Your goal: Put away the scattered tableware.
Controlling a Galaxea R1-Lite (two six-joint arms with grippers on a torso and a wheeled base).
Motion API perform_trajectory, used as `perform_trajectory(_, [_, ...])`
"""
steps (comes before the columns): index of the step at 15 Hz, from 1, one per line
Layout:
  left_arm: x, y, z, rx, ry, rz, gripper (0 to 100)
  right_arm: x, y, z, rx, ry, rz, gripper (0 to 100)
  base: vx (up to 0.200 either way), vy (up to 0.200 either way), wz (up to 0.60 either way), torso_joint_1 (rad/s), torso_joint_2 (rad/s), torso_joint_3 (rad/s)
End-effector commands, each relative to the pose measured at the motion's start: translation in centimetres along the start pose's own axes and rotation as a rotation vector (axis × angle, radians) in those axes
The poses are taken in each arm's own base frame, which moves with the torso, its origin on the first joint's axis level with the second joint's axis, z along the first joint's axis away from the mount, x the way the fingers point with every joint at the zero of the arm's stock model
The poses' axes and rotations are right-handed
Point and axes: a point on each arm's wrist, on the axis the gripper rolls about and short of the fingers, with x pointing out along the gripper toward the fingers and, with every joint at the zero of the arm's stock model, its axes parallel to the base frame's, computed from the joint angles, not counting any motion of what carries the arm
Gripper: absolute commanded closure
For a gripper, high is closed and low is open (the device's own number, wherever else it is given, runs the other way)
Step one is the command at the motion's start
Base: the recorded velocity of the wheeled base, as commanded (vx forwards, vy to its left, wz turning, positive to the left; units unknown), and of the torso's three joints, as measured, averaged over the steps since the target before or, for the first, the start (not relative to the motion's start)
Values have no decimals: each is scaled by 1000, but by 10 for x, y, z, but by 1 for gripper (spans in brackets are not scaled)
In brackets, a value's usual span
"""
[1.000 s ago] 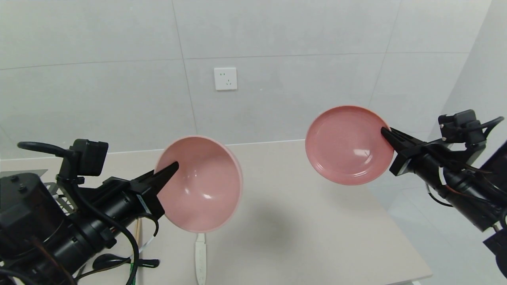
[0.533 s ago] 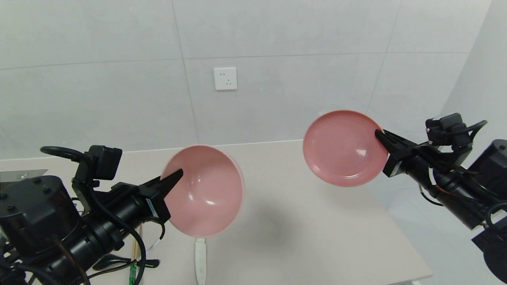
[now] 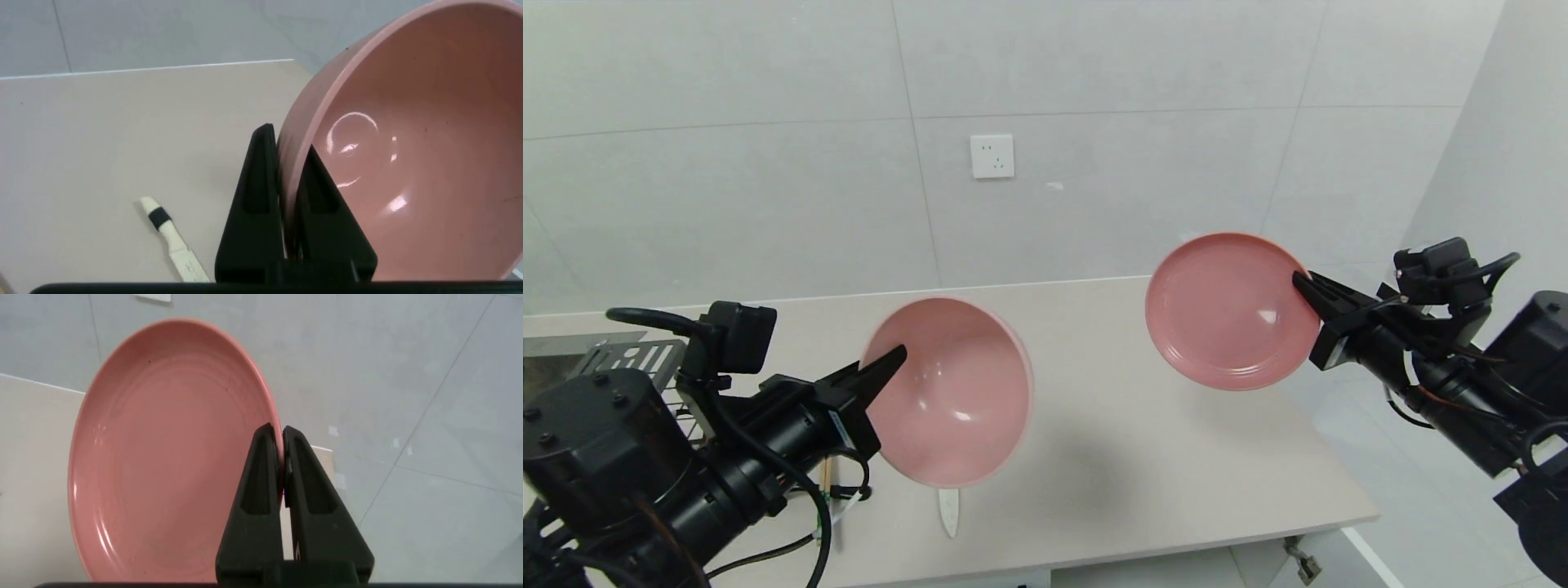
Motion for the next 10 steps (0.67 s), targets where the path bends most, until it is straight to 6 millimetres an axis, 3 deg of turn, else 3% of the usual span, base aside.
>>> perform_trajectory(1, [3,2,-9,7,41,10,100,0,0,0,-1,-1,1,100,0,0,0,-290,66,-232])
perform_trajectory(4, [-7,4,-18,7,31,6,100,0,0,0,-1,-1,1,100,0,0,0,-152,27,-115])
perform_trajectory(7, [-5,4,-32,96,88,3,100,0,0,1,1,-4,0,100,0,0,0,0,0,0])
perform_trajectory(10, [-3,3,-33,97,90,-1,100,1,0,1,0,-6,0,100,0,0,0,-123,242,121])
